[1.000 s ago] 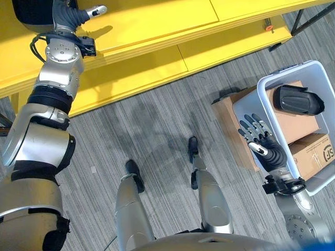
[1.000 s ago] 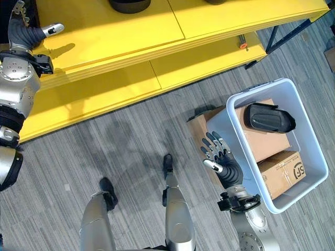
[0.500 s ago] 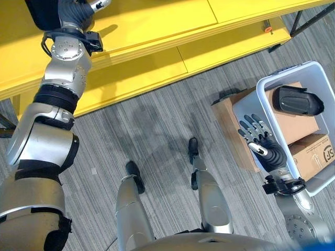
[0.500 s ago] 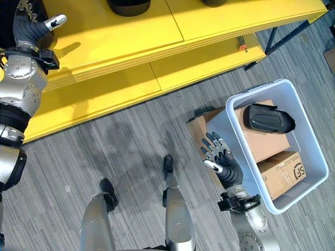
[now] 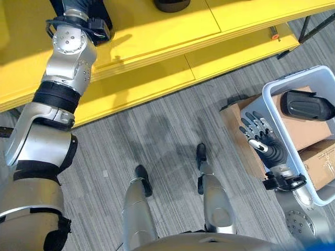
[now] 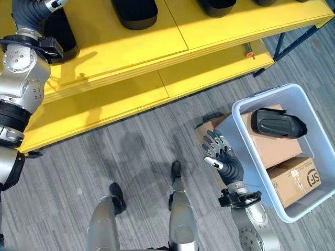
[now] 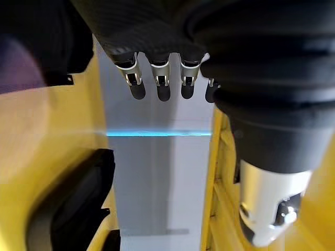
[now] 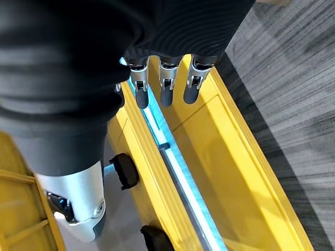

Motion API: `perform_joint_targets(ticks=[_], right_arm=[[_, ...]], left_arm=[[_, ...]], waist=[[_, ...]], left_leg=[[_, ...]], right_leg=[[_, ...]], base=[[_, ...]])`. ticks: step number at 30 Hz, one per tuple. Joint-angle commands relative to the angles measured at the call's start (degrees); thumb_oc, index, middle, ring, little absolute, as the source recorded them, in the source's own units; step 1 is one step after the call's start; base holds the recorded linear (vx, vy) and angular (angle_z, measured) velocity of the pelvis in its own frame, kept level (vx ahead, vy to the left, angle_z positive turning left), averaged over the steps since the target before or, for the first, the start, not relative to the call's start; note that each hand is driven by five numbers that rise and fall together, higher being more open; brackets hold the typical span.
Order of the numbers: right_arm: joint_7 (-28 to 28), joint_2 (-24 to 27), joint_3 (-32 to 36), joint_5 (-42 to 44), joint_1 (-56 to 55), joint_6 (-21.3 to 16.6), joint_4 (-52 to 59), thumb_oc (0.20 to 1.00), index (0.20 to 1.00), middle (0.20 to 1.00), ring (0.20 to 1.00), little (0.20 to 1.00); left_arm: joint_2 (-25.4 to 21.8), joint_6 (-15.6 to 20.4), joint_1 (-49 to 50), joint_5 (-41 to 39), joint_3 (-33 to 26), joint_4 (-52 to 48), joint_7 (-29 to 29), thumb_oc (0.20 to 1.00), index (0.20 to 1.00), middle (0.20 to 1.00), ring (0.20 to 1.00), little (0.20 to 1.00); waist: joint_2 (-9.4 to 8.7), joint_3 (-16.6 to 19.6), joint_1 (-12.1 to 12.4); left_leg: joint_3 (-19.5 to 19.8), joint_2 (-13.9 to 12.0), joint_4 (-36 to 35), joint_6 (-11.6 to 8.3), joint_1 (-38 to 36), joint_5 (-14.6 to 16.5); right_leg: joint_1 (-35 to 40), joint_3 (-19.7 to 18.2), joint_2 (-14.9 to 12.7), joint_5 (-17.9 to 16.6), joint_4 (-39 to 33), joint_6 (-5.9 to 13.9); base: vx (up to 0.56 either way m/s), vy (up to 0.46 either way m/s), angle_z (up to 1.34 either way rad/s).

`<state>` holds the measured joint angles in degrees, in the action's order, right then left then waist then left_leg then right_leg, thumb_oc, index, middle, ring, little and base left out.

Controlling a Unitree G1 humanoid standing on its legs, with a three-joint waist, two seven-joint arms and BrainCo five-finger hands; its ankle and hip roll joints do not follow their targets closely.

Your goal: Move parts from the plastic box to the shelf.

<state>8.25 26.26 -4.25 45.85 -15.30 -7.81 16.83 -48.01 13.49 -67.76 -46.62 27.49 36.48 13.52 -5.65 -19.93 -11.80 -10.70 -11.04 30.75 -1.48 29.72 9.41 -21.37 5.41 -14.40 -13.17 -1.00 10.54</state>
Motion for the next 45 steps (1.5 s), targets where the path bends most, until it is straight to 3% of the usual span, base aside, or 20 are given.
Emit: perform_joint_targets(ticks=[1,11,16,17,23,25,28,39,45], right_arm=[[0.6,3.48,3.18,-0.81,1.19,-2.68,0.55,1.0,1.0,1.0,1.0,1.0],[1.84,1.45,4.34,-1.99,0.43,-2.61,0.64,1.0,1.0,1.0,1.0,1.0],[1.81,0.03,5.28,-3.27,-0.1,-2.41,0.23,1.0,1.0,1.0,1.0,1.0],[1.53,-0.24,5.69,-5.45,0.35,-2.49,0.17,1.0,1.0,1.0,1.0,1.0],[0.04,-1.26,5.2,-7.27,3.34,-2.44,-2.06,1.0,1.0,1.0,1.0,1.0],[-0.79,-1.3,4.37,-9.43,5.93,-2.59,-3.54,1.0,1.0,1.0,1.0,1.0],[-2.12,-0.79,3.12,-12.06,9.49,-2.8,-5.28,1.0,1.0,1.0,1.0,1.0],[-3.94,-2.26,-1.48,-14.35,14.2,-3.28,-9.06,1.0,1.0,1.0,1.0,1.0],[-2.89,-3.27,-4.04,-12.46,13.37,-2.29,-9.41,1.0,1.0,1.0,1.0,1.0]], left_arm=[[-3.81,3.96,2.35,0.72,-7.13,-1.96,-0.82,1.0,1.0,1.0,1.0,1.0],[-4.0,3.8,24.84,4.11,-17.43,-15.75,-3.82,1.0,1.0,1.0,1.0,1.0],[-1.9,2.44,37.32,12.52,-22.26,-21.88,-4.98,1.0,1.0,1.0,1.0,1.0],[2.85,2.21,44.91,13.71,-25.42,-25.24,-5.85,1.0,1.0,1.0,1.0,1.0],[10.58,1.4,56.16,15.08,-28.0,-31.94,-8.17,1.0,1.0,1.0,1.0,1.0],[16.08,1.06,61.82,13.6,-28.54,-34.22,-9.96,1.0,1.0,1.0,1.0,1.0],[18.78,-0.05,68.93,14.93,-28.46,-37.84,-11.94,1.0,1.0,1.0,1.0,1.0],[20.32,-1.44,79.39,17.25,-27.76,-40.18,-14.88,1.0,1.0,1.0,1.0,1.0],[16.68,-0.92,82.87,34.81,-28.22,-42.74,-12.54,1.0,1.0,1.0,1.0,1.0]], waist=[[-1.1,1.67,0.6],[-0.01,3.42,2.39],[0.66,4.98,2.86],[0.69,5.71,3.2],[1.46,7.04,4.14],[1.79,7.97,4.93],[2.25,9.21,6.15],[2.44,12.04,8.63],[2.5,13.89,9.39]], left_leg=[[3.62,-0.12,6.5,-2.34,5.53,4.46],[3.98,0.35,-1.16,-3.6,-1.13,-0.4],[4.14,0.06,-6.39,-4.39,-5.52,-3.27],[3.34,-0.21,-9.48,-4.13,-7.59,-6.07],[2.91,-1.44,-14.2,-4.64,-11.85,-8.16],[2.86,-1.97,-16.6,-4.87,-14.05,-9.06],[2.99,-2.21,-19.31,-4.84,-16.48,-9.66],[4.38,-0.74,-24.33,-4.3,-19.9,-10.83],[4.13,-0.52,-26.25,-4.22,-22.57,-10.65]], right_leg=[[5.32,0.67,-3.21,4.58,-0.66,2.52],[9.02,1.65,-2.66,5.87,-0.31,1.27],[11.17,2.29,-2.06,7.29,-0.03,0.56],[11.42,2.52,-1.93,7.27,0.38,-0.13],[13.58,3.23,-0.86,8.76,0.38,-0.69],[14.97,3.77,-0.37,9.58,0.35,-0.88],[17.09,4.54,0.05,10.49,-0.1,-1.09],[20.83,6.96,-0.53,10.7,-1.78,-0.6],[22.83,7.28,-0.74,11.03,-2.39,-0.16]], base=[[-0.02,-0.046,0.06],[0.0,-0.043,0.03],[0.06,-0.054,0.02],[0.04,-0.076,0.04],[0.08,-0.029,0.02],[0.09,-0.026,0.07],[0.15,-0.017,0.06],[0.07,0.012,0.16],[0.07,0.011,0.03]])
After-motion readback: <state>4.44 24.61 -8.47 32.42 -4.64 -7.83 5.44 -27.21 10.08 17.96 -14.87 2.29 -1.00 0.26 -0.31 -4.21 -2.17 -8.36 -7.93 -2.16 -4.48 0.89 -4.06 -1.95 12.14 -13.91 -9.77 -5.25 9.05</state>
